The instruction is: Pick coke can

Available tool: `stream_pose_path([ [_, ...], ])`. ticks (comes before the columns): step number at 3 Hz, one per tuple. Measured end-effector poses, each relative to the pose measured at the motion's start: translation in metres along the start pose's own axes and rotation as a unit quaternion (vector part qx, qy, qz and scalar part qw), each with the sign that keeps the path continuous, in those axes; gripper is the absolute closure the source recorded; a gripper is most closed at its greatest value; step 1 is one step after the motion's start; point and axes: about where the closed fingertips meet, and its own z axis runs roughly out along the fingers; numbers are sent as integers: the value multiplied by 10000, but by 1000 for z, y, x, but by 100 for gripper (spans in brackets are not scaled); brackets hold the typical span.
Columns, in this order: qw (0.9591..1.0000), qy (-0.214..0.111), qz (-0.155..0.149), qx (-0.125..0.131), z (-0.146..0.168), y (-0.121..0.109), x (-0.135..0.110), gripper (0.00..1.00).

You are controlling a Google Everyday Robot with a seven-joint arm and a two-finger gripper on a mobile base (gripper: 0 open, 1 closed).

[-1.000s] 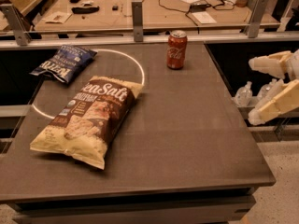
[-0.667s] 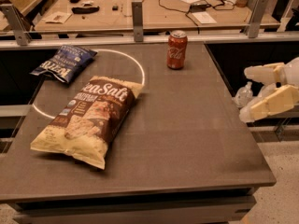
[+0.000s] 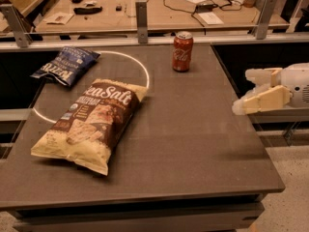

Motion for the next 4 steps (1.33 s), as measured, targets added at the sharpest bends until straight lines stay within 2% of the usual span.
stream_pose_path([
  [1,9994,-208,-142,231,3,-28,-21,0],
  [2,9994,-208,-142,231,3,-28,-21,0],
  [3,9989,-260,0,386,14,-43,-13,0],
  [4,9948,-480,-224,864,27,-80,-13,0],
])
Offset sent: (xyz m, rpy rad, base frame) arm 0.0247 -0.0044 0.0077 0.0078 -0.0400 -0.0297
